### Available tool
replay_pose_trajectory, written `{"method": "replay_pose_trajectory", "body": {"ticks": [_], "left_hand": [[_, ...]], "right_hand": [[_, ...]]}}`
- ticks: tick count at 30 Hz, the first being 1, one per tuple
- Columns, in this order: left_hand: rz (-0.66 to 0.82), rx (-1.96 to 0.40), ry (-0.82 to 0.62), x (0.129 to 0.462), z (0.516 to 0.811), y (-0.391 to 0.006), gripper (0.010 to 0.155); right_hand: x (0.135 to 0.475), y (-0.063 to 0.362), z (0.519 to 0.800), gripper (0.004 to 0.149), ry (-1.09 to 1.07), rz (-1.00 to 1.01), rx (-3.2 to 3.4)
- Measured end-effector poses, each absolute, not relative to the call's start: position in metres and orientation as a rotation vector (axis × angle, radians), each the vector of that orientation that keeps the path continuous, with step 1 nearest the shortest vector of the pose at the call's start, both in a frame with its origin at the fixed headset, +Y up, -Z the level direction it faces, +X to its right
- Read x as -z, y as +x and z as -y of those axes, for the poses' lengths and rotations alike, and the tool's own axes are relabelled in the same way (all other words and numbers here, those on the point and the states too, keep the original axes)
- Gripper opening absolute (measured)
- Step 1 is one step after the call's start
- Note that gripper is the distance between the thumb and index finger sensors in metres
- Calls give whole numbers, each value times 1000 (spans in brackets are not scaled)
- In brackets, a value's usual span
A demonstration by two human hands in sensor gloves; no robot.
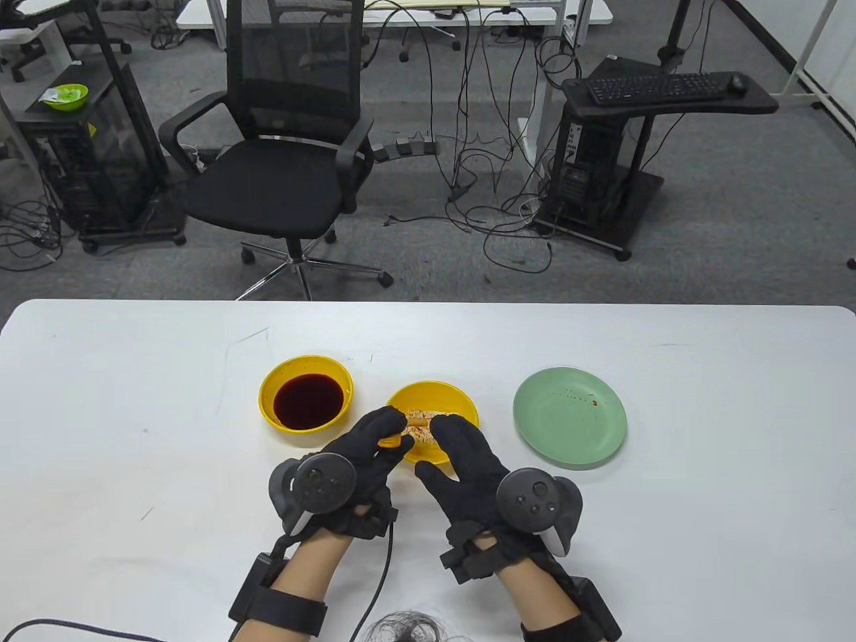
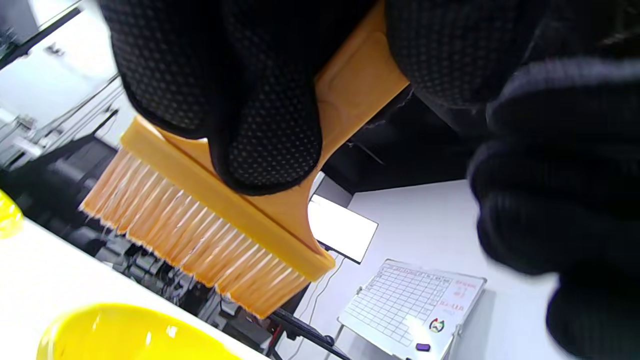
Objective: Dip brush into soy sauce and glaze onto rice cake
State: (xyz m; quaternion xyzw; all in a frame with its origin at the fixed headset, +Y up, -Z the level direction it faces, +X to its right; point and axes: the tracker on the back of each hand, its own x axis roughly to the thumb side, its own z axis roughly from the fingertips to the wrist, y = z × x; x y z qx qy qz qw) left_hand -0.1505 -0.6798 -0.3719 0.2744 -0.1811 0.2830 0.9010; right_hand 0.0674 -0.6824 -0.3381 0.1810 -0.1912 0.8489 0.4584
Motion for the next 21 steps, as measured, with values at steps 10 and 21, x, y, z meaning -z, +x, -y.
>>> {"method": "replay_pose_trajectory", "body": {"ticks": [10, 21], "left_hand": [[439, -354, 587, 364, 679, -128, 45], [466, -277, 584, 360, 675, -114, 48]], "right_hand": [[333, 62, 677, 54, 510, 546, -2133], [328, 64, 669, 45, 484, 739, -2226]]}}
